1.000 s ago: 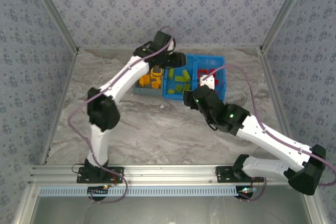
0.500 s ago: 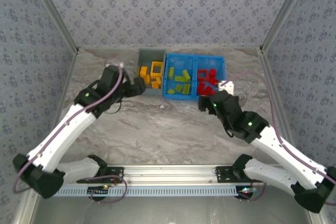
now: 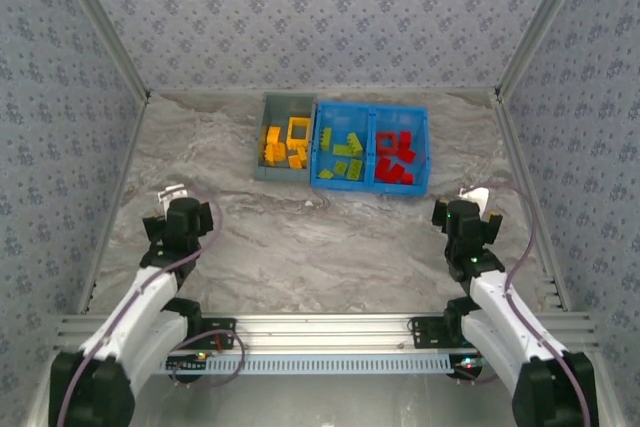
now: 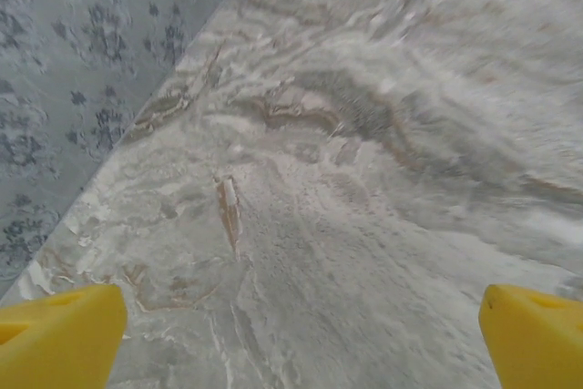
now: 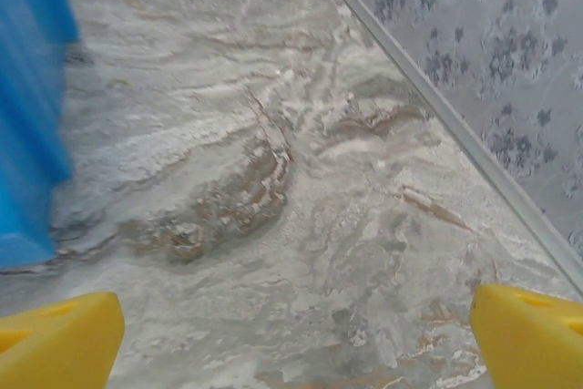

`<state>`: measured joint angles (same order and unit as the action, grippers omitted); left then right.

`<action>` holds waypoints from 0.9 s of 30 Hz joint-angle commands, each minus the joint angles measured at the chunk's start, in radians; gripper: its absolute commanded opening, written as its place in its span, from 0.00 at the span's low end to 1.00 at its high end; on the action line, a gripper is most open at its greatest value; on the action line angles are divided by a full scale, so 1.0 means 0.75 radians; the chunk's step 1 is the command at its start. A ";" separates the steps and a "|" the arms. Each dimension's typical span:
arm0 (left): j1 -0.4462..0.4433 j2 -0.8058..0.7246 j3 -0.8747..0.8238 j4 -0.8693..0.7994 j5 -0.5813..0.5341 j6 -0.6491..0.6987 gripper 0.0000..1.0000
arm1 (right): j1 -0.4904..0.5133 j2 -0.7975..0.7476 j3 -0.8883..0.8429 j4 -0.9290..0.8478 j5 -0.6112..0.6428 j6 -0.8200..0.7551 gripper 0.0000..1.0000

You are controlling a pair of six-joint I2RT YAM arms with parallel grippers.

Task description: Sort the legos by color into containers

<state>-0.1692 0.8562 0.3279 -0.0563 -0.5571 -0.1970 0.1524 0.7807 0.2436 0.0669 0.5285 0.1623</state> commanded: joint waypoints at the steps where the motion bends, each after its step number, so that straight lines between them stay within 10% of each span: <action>1: 0.077 0.234 -0.016 0.453 0.163 0.079 0.99 | -0.069 0.113 -0.066 0.386 -0.135 -0.051 1.00; 15: 0.217 0.865 0.248 0.891 0.463 0.180 1.00 | -0.297 0.830 0.138 0.960 -0.540 -0.124 1.00; 19: 0.215 0.917 -0.045 1.490 0.445 0.182 1.00 | -0.226 0.985 0.061 1.251 -0.565 -0.232 1.00; 27: 0.219 0.895 0.082 1.205 0.433 0.161 1.00 | -0.227 0.987 0.171 1.033 -0.532 -0.215 1.00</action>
<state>-0.0074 1.5307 0.3511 0.8207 -0.2489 -0.0711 -0.0036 1.5105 0.3264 0.8536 0.1432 0.0040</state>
